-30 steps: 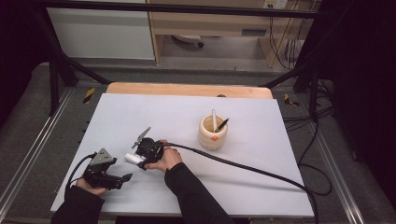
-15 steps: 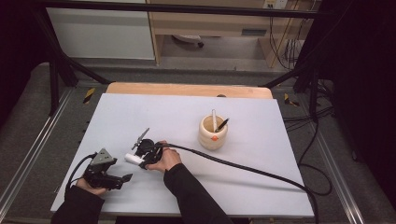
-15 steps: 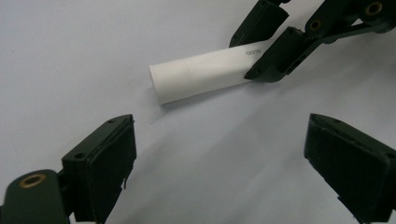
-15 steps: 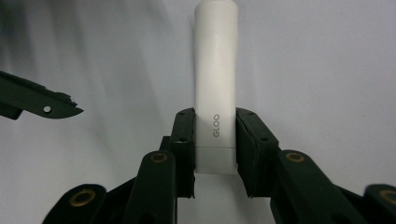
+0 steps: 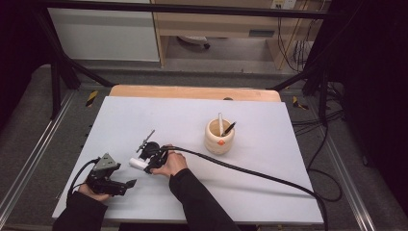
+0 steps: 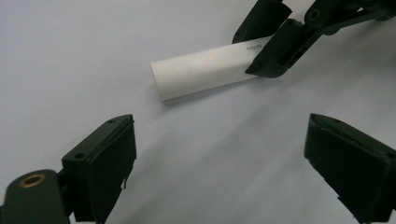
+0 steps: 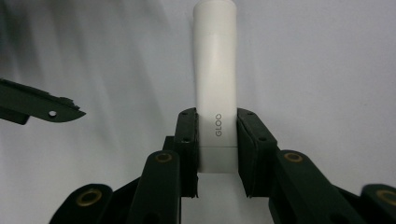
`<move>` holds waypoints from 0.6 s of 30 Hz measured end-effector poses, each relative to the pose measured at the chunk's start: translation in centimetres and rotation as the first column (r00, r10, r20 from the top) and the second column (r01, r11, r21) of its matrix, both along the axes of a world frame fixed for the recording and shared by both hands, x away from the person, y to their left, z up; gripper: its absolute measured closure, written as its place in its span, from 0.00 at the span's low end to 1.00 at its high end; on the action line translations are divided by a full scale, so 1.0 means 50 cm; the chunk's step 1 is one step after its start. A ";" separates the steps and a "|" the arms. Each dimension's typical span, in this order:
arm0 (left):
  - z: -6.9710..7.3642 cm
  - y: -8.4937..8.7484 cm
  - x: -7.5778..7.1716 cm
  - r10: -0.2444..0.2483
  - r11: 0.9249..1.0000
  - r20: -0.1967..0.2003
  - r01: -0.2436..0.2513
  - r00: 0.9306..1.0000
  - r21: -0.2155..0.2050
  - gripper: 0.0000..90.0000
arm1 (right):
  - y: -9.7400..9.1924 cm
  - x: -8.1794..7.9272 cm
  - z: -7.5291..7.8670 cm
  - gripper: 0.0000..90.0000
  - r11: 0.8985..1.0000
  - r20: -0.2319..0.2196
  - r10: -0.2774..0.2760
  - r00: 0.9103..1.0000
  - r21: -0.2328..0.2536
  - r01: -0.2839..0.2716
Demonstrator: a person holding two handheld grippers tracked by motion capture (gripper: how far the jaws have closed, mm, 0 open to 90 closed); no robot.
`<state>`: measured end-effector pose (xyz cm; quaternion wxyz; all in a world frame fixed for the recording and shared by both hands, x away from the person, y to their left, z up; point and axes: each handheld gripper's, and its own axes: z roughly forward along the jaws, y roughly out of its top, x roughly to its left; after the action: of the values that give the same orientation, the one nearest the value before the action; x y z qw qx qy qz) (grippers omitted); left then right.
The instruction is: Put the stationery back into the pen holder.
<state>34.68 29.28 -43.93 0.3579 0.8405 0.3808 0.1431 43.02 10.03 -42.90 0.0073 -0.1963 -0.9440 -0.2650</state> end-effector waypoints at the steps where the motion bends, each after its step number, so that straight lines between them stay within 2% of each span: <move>1: 0.000 0.000 0.000 0.000 1.000 0.000 0.000 1.000 0.000 0.11 | 0.000 0.000 0.000 0.80 1.000 -0.006 0.000 1.000 0.001 0.000; 18: 0.000 0.000 -0.001 -0.002 1.000 0.004 0.002 1.000 0.004 0.11 | -0.014 -0.007 0.034 0.80 1.000 0.017 0.004 1.000 0.030 -0.005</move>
<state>34.65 29.27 -43.95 0.3574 0.8411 0.3790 0.1454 42.68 9.34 -41.20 0.0030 -0.1920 -0.9403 -0.2810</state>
